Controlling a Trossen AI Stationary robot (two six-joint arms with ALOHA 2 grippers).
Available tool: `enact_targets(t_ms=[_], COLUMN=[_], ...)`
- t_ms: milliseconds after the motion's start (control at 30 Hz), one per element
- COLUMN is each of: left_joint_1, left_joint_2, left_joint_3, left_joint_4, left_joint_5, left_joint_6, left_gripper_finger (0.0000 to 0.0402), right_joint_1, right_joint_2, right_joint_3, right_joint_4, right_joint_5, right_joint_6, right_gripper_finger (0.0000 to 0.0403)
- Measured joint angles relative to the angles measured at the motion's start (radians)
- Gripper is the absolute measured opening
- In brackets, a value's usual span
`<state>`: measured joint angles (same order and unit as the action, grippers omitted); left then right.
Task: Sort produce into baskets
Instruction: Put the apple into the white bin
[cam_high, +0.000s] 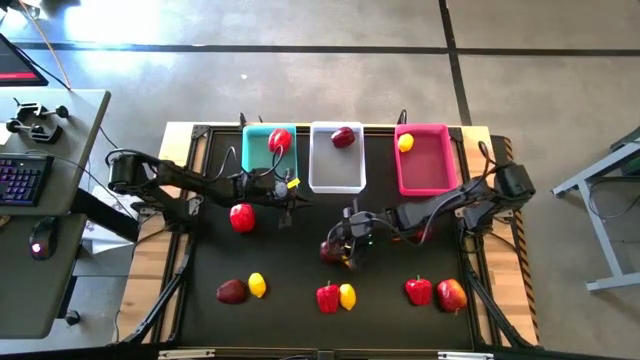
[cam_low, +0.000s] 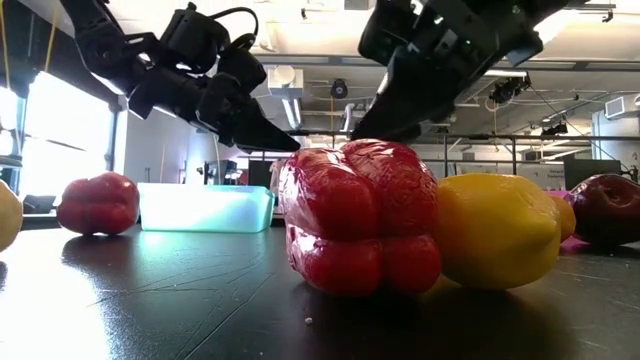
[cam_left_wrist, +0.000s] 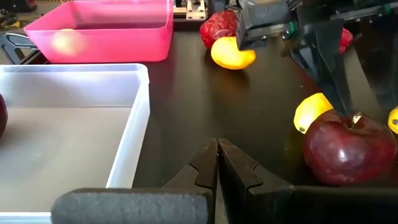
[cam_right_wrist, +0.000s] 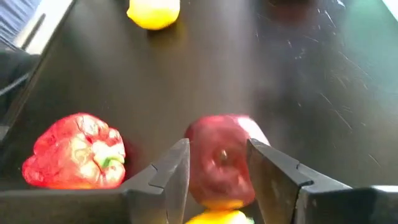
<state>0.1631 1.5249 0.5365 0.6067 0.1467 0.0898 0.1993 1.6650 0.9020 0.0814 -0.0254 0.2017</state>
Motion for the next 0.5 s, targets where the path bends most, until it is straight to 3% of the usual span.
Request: enact_targets(t_ms=[267,500], left_joint_1=[0.000,0.000], left_joint_2=[0.000,0.000], left_joint_3=[0.000,0.000], left_joint_4=[0.000,0.000], left_joint_5=[-0.003,-0.003], left_joint_6=[0.000,0.000], left_gripper_finger=[0.0000,0.0000], right_joint_1=[-0.001,-0.003], right_joint_2=[0.031,0.032], right_joint_3=[0.000,0.000], right_joint_4=[0.036,0.036], right_joint_5=[-0.003,0.024], right_joint_6=[-0.001,-0.005], right_gripper_finger=[0.0137,0.0067])
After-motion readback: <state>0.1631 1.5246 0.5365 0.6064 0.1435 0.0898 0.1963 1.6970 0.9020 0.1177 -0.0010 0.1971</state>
